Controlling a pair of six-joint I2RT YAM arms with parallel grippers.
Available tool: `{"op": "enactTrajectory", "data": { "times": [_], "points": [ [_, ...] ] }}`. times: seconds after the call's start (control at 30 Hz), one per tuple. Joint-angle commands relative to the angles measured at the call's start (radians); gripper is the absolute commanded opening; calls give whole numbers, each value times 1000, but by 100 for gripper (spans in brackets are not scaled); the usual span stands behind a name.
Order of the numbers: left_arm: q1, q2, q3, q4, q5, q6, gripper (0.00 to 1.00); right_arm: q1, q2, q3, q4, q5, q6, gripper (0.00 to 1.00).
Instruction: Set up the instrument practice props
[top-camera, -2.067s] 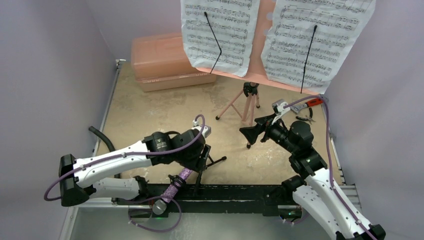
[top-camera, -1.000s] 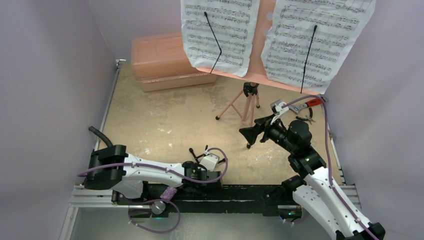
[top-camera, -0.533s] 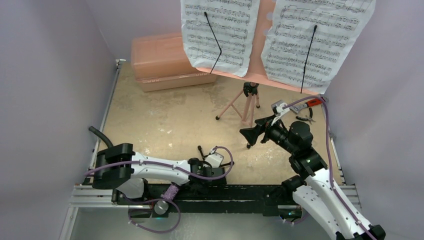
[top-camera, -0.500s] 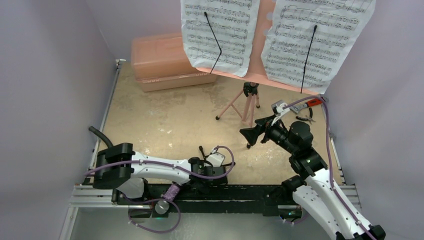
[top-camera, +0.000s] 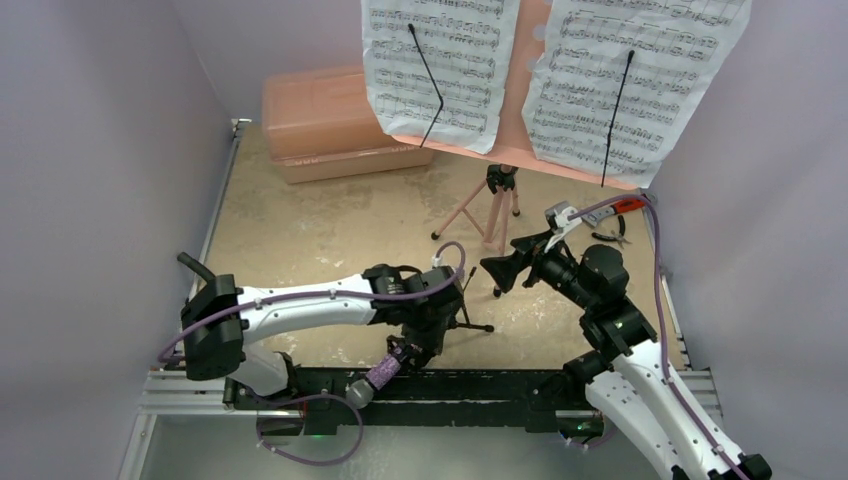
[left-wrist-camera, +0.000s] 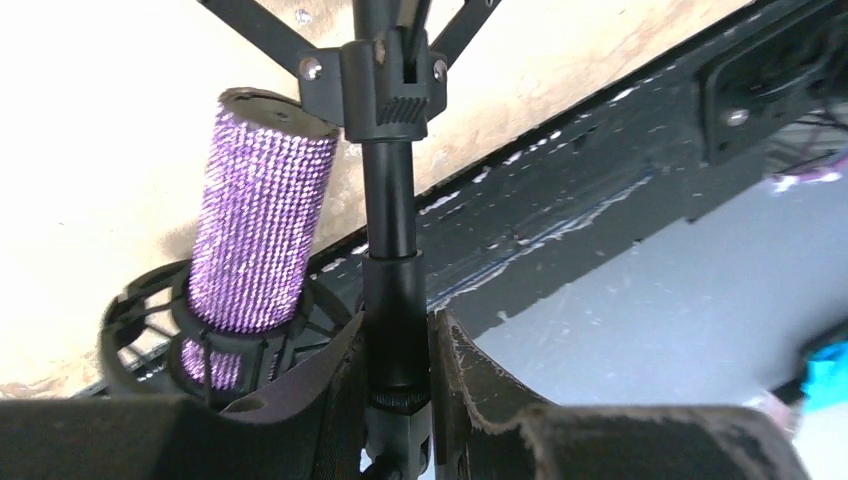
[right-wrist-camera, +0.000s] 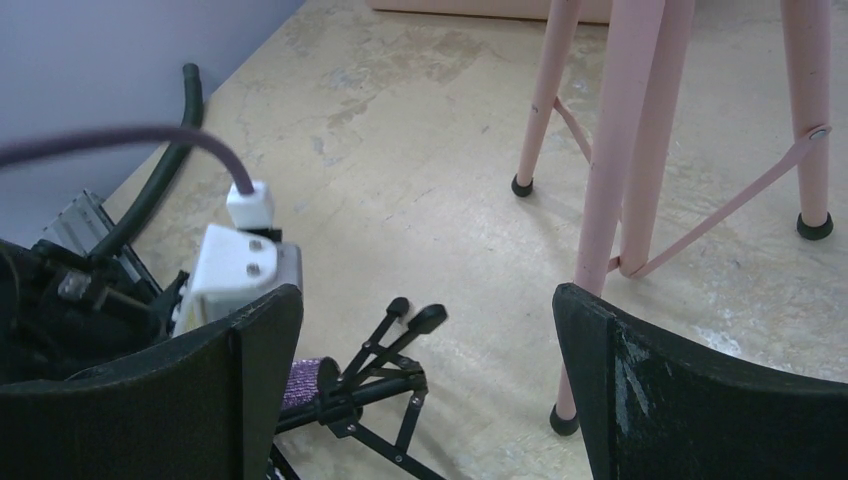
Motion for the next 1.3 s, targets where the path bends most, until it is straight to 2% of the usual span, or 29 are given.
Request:
{"op": "enactTrajectory", "data": {
  "times": [0.0, 0.1, 0.43, 0.7, 1.07, 1.27],
  "points": [
    [77, -103, 42, 78, 168, -37, 0, -1, -12, 23, 22, -12, -8, 98],
    [117, -135, 12, 140, 240, -78, 0, 0, -14, 17, 37, -42, -8, 98],
    [227, -199, -121, 346, 453, -233, 0, -1, -5, -36, 130, -278, -14, 93],
    [284, -206, -87, 383, 539, -351, 0, 0, 19, -71, 223, -445, -22, 86],
    [298, -186, -30, 365, 562, -350, 0, 0, 139, -73, 288, -500, 20, 54],
    [311, -184, 15, 359, 564, -358, 0, 1, 199, -61, 250, -451, 14, 38]
  ]
}}
